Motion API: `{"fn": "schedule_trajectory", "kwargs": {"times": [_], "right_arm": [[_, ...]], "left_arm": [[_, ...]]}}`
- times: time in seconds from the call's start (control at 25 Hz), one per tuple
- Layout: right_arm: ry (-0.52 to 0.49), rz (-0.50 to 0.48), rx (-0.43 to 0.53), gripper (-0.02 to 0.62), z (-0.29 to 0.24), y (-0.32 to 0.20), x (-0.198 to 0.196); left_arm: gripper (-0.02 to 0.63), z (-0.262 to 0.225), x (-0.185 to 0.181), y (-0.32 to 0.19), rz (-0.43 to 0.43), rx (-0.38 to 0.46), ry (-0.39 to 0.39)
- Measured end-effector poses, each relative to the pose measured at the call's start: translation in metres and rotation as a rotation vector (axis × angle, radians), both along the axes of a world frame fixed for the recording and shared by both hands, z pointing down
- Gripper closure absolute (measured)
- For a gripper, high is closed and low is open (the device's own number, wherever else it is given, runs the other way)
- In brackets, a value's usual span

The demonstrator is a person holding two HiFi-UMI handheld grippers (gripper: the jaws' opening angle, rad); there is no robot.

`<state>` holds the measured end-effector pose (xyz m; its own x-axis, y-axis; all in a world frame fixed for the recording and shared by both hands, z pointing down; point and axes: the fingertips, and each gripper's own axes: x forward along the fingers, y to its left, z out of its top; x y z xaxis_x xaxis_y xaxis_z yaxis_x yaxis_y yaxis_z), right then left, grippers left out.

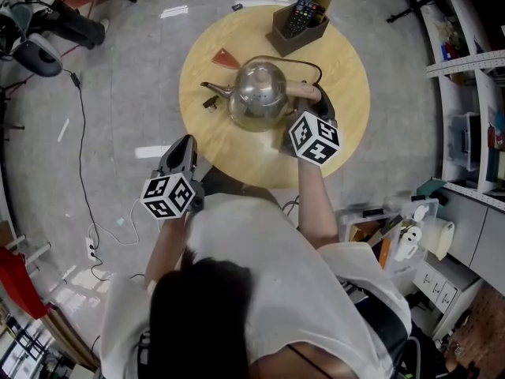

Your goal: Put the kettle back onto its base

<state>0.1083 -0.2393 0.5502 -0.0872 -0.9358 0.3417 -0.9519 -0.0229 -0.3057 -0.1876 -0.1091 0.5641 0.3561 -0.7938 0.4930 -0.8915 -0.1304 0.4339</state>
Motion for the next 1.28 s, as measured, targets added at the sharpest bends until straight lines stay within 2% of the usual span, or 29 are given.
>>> {"fn": "schedule_trajectory", "kwargs": {"times": [0.56, 1.28], "right_arm": [[0.026, -0.025, 0.0, 0.469, 0.002, 0.006, -0.001], [0.007, -0.032, -0.015, 0.469, 0.01, 0.011, 0.0]], "left_arm": [[0.568, 0.001, 0.007, -0.008, 0.032, -0.007, 0.005], [0.568, -0.003, 0.01, -0.018, 0.037, 0.006, 0.01]]}}
